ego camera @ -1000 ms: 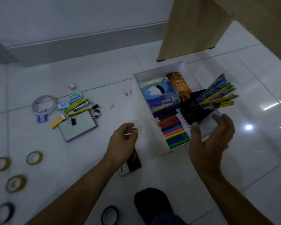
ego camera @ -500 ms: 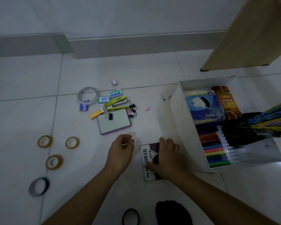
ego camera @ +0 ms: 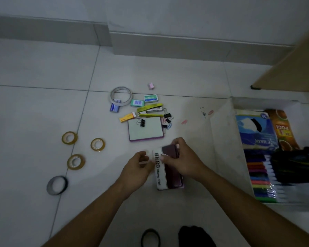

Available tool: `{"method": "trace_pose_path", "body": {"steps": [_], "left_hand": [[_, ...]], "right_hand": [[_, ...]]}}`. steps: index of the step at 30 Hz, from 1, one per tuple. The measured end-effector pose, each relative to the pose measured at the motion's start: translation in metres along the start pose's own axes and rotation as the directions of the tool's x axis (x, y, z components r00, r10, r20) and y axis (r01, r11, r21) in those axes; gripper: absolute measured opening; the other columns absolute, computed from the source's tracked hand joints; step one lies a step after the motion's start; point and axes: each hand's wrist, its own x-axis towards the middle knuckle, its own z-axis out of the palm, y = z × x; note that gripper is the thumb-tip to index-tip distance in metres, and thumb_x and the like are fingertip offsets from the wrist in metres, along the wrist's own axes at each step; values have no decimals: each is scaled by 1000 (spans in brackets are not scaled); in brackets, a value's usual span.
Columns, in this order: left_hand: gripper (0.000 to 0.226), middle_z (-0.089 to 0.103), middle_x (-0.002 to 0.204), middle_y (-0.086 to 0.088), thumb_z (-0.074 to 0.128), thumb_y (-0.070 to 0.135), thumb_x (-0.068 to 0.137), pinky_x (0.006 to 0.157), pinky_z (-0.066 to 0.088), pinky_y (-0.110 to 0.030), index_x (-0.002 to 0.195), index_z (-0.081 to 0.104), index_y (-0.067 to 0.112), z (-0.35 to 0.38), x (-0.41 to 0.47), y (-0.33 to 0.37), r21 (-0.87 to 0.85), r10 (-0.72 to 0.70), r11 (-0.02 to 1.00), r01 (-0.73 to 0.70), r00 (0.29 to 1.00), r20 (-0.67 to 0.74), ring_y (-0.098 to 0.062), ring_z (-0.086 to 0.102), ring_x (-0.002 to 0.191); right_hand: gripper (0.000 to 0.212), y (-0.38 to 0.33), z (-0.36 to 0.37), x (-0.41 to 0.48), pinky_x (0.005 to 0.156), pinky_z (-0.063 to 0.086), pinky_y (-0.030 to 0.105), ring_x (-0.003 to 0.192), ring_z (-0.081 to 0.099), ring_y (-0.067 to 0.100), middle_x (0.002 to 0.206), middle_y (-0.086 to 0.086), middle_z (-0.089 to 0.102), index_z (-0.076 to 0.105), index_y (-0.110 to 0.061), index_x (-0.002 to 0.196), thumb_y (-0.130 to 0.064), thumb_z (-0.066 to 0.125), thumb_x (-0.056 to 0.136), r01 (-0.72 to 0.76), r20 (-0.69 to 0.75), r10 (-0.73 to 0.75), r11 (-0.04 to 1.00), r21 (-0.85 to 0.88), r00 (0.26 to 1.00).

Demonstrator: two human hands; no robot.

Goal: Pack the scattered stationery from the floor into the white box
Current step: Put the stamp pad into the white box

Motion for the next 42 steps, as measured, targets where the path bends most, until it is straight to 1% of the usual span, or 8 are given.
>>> {"method": "trace_pose_path", "body": {"steps": [6, 9, 15, 23, 27, 34, 37, 42], "left_hand": [[25, 72, 111, -8, 56, 18, 96, 86, 57, -45, 120, 58, 13, -26, 0, 0, -370, -31, 929, -2, 996, -82, -25, 70, 100], [22, 72, 109, -6, 58, 14, 94, 89, 55, -51, 116, 57, 11, -43, 2, -6, -403, -52, 915, -18, 985, -162, -26, 69, 100], [29, 72, 112, -5, 58, 17, 95, 87, 56, -53, 123, 56, 17, -67, 1, -26, -412, -70, 911, -25, 974, -215, -25, 70, 101], [29, 72, 110, -8, 61, 18, 92, 87, 55, -56, 121, 59, 17, -71, 3, -34, -466, -107, 883, -50, 947, -304, -27, 70, 99], [25, 72, 109, -9, 59, 14, 93, 87, 55, -54, 118, 59, 14, -67, 4, -26, -505, -88, 856, -108, 933, -349, -26, 69, 99], [21, 69, 110, -10, 58, 12, 94, 90, 53, -55, 115, 57, 14, -48, 5, -13, -524, -114, 845, -109, 920, -375, -27, 68, 98], [20, 69, 112, -13, 54, 10, 96, 89, 53, -56, 116, 57, 11, -35, 5, -4, -571, -116, 815, -94, 940, -320, -30, 68, 99], [26, 74, 105, -10, 48, 14, 100, 79, 59, -48, 121, 62, 13, -9, -2, 19, -535, 41, 831, -155, 975, -218, -28, 72, 93]], "right_hand": [[28, -47, 21, 31, 79, 57, 41, 89, 68, 19, 97, 4, 70, 58, -17, 97, -43, 62, 90, 95, -12, -94, 989, 109, 995], [27, -54, 22, 59, 87, 44, 28, 106, 57, 19, 111, 4, 64, 61, -15, 105, -37, 62, 91, 242, -122, -268, 950, -198, 956], [94, -48, 14, 92, 108, 33, 47, 139, 23, 29, 154, 7, 21, 32, -17, 146, -58, 73, 71, 337, 191, -318, 509, -792, 929], [42, -46, 9, 89, 48, 42, 31, 70, 64, 30, 86, 12, 65, 62, -9, 96, -42, 37, 90, 556, 441, -589, 18, -831, 678], [32, -48, 6, 84, 39, 36, 27, 44, 56, 27, 66, 6, 64, 64, -11, 90, -32, 40, 92, 524, 279, -718, 138, -841, 638], [31, -41, 3, 59, 66, 56, 39, 79, 66, 22, 96, 12, 70, 61, -10, 117, -25, 39, 103, 282, -233, -339, 928, -244, 912], [32, -36, 5, 37, 68, 55, 37, 76, 64, 19, 94, 13, 70, 63, -8, 104, -24, 36, 104, 100, -263, -70, 990, 100, 962], [32, -27, 8, 2, 69, 48, 30, 83, 64, 19, 95, 7, 70, 65, -11, 105, -25, 35, 104, 82, -249, -61, 994, 77, 967]]}}
